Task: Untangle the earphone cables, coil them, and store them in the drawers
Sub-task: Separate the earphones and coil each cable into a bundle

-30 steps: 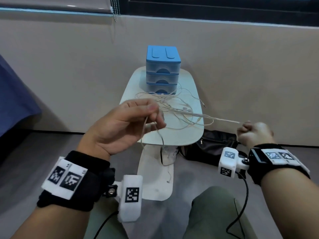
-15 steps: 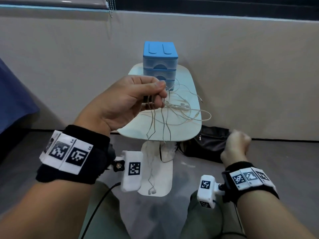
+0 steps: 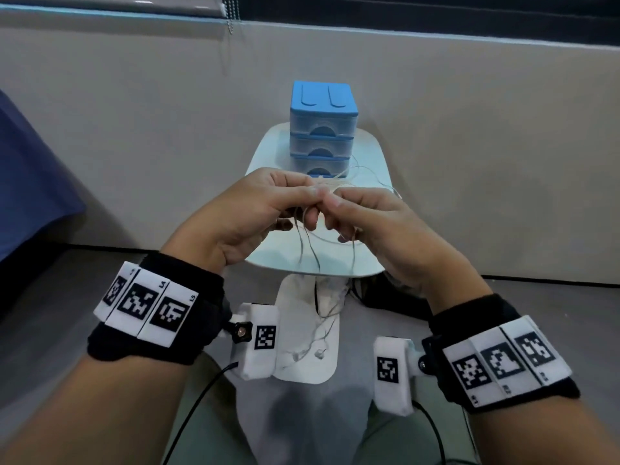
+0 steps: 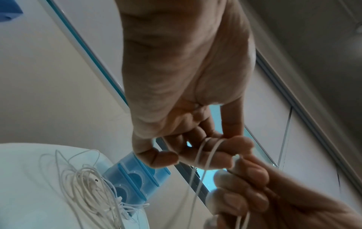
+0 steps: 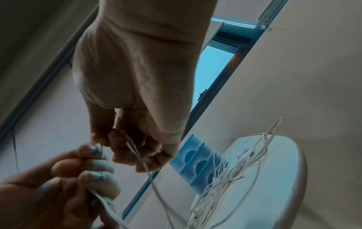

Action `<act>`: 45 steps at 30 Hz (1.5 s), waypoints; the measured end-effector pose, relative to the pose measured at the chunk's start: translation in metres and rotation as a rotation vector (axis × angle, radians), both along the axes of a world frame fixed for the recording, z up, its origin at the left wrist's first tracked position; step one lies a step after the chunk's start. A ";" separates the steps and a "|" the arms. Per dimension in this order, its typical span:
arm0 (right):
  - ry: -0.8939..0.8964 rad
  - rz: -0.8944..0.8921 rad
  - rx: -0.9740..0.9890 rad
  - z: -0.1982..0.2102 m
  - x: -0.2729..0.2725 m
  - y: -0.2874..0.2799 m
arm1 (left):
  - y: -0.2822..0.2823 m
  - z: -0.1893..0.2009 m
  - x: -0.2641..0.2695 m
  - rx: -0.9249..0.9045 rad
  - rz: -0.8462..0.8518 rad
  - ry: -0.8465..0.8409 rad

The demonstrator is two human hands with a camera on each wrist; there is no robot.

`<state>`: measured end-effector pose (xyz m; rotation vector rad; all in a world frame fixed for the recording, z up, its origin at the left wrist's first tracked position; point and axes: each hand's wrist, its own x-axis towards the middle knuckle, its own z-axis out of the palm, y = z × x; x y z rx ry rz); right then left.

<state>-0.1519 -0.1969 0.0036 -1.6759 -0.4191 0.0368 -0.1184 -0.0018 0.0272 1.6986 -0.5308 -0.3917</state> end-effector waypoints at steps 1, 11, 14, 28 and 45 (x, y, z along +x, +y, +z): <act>-0.009 0.022 0.033 0.000 0.000 0.000 | 0.002 0.000 -0.002 -0.008 -0.005 0.004; -0.012 -0.450 0.336 -0.009 0.014 -0.065 | 0.017 0.000 -0.005 -0.197 -0.066 0.069; -0.037 -0.608 0.304 -0.015 0.015 -0.087 | 0.015 0.000 -0.009 -0.221 -0.088 0.064; 0.190 -0.871 0.016 -0.087 0.019 -0.142 | 0.008 0.008 -0.019 -0.311 -0.094 0.034; 0.031 -0.095 -0.027 -0.003 -0.002 -0.037 | -0.008 -0.012 -0.017 -0.058 0.084 -0.009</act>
